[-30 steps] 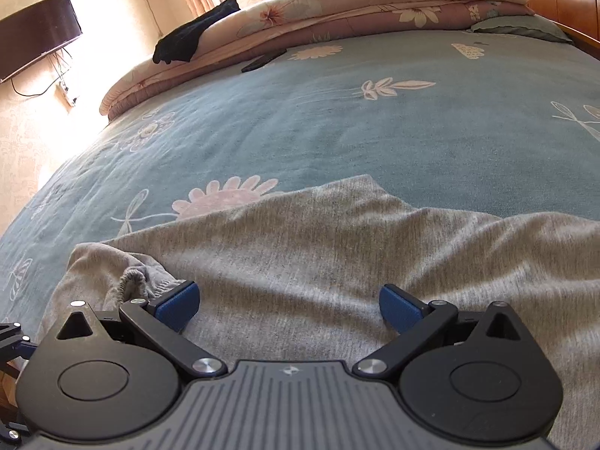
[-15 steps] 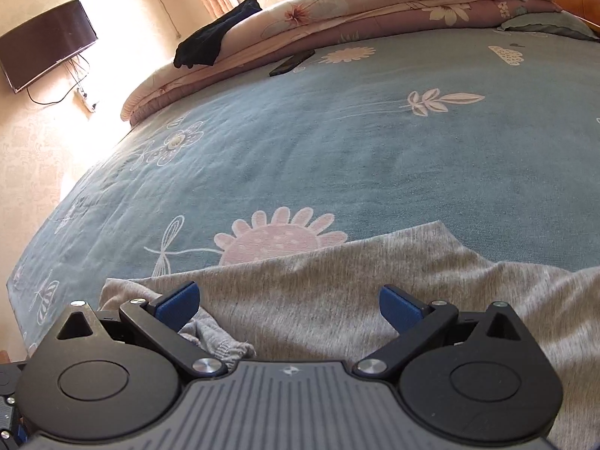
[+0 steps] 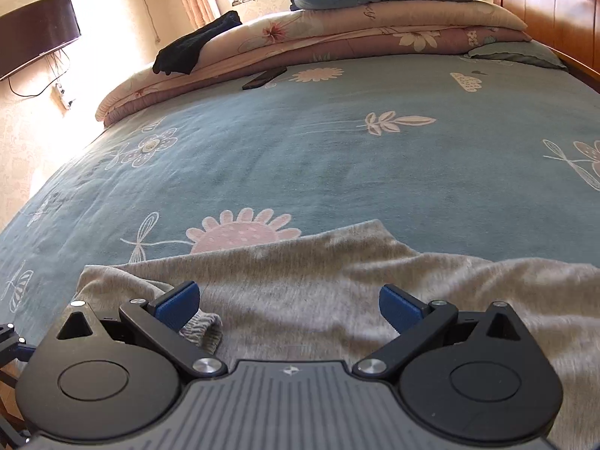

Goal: Fold clothes

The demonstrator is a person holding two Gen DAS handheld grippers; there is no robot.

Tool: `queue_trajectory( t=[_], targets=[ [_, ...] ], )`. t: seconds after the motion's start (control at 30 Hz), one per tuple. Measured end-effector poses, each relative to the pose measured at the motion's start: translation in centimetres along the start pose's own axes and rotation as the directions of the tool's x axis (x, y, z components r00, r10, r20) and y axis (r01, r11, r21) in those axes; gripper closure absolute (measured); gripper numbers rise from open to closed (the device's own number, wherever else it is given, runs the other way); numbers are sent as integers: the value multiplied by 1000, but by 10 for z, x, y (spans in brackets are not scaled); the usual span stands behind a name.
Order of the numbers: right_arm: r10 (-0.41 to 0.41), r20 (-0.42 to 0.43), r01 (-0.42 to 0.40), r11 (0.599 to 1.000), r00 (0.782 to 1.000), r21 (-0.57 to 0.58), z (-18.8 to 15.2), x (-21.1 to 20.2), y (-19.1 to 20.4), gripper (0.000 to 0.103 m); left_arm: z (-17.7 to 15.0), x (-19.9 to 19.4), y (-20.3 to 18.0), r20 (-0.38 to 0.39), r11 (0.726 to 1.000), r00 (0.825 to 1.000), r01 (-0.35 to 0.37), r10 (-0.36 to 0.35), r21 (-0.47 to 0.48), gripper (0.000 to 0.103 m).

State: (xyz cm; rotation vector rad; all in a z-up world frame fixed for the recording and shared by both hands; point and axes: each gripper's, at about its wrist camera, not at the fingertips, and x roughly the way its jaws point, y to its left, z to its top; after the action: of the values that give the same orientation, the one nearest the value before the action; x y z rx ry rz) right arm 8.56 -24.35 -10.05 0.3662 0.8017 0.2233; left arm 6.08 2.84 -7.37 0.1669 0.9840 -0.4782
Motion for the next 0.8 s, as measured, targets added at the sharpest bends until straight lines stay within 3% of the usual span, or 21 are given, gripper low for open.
queue_trajectory(
  t=[0.2,0.27,0.37,0.53,0.63,0.8],
  targets=[
    [13,30,-16,994,999,104,-32,-53,-17,0,0,-12,-15,7,999,1000,-29,29,-26,1],
    [29,0,-28,986,1000,166,-45,-55,-24,0,-1,-17,-21,11,999,999,-29,30,-34,1],
    [-2,-67,17,975,998,221,-61,-53,-31,0,-2,-23,-32,17,999,999,-30,31,-45,1],
    [-17,1,17,984,1000,175,-66,-76,-24,0,-2,-35,-45,44,997,999,-13,17,-71,1],
    [-37,25,32,984,999,178,-68,-82,-33,0,5,-37,-53,83,995,996,40,-33,-92,1],
    [-72,55,60,979,996,192,-70,-88,-50,0,18,-25,-73,97,990,993,71,-60,-120,1]
  ],
)
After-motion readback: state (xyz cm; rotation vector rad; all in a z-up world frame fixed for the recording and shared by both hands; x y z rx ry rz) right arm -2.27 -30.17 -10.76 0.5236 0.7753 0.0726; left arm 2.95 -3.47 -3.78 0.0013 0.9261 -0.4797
